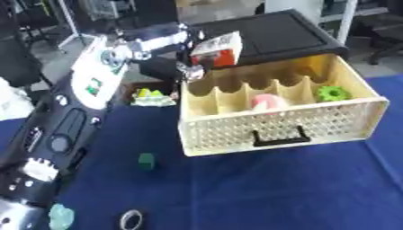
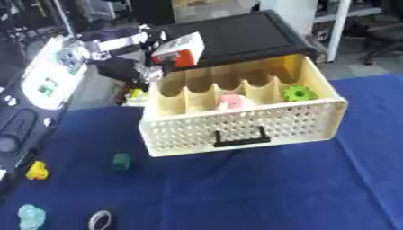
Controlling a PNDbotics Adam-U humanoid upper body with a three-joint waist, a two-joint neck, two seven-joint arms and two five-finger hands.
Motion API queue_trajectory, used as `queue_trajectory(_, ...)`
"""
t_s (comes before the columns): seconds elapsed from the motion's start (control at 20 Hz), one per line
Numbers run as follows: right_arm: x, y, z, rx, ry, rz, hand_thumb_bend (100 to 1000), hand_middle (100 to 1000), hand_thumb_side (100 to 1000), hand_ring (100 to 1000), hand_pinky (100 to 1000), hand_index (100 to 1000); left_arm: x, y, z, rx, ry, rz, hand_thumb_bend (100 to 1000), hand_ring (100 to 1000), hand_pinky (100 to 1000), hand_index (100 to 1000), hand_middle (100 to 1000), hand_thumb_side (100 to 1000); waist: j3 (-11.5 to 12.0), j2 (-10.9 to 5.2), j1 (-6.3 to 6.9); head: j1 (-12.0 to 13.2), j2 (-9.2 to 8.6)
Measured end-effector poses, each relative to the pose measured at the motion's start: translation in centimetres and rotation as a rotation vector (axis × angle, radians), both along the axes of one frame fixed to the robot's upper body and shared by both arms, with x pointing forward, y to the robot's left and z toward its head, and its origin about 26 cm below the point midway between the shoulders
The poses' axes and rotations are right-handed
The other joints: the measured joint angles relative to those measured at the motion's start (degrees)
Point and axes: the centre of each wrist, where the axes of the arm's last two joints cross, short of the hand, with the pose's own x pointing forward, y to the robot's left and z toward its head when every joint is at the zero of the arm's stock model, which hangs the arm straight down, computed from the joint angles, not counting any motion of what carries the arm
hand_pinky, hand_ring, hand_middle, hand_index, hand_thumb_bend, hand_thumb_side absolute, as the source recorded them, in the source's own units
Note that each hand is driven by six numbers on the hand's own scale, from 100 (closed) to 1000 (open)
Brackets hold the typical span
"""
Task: Pick up objects from table and place into drawer.
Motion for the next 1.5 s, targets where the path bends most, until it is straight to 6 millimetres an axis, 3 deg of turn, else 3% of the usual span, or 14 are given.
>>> queue_trajectory(0.15,0.0,0.0,0.0,0.003,0.002,0.002,100,512,1000,673,912,760,0.0,-0.1,0.0,0.003,-0.002,-0.001,100,827,709,976,827,959,0.0,-0.01,0.18,0.0,0.13)
queue_trajectory(0.7,0.0,0.0,-0.1,0.009,0.009,0.005,100,513,1000,673,914,758,-0.2,-0.6,0.0,0.0,0.002,-0.022,100,817,694,945,807,987,0.0,-0.15,0.34,0.0,0.51)
queue_trajectory(1.0,0.0,0.0,-0.1,0.014,0.013,0.002,100,512,1000,674,913,757,-0.4,-0.9,0.1,-0.009,0.015,-0.04,100,800,679,935,785,927,0.1,-0.23,0.32,0.0,0.88)
queue_trajectory(1.1,0.0,0.0,-0.1,0.014,0.013,0.002,100,512,1000,674,912,757,-0.7,-0.9,0.4,-0.021,0.011,-0.054,100,794,675,927,776,881,0.2,-0.25,0.28,0.0,0.93)
queue_trajectory(1.15,0.0,0.0,-0.1,0.014,0.012,0.002,100,512,1000,674,910,757,-0.9,-1.0,0.6,-0.031,0.006,-0.065,100,779,660,911,753,816,0.3,-0.26,0.24,0.0,0.94)
queue_trajectory(1.35,0.0,0.0,-0.1,0.014,0.012,0.002,100,511,1000,674,910,758,-2.0,-0.9,1.6,-0.095,-0.032,-0.127,100,750,632,874,706,733,0.6,-0.28,-0.16,-0.1,1.15)
queue_trajectory(1.5,0.0,0.0,-0.1,0.014,0.013,0.001,100,511,1000,674,909,758,-3.4,-0.3,2.7,-0.178,-0.06,-0.16,100,725,606,851,675,731,0.8,-0.28,-0.4,-0.4,1.49)
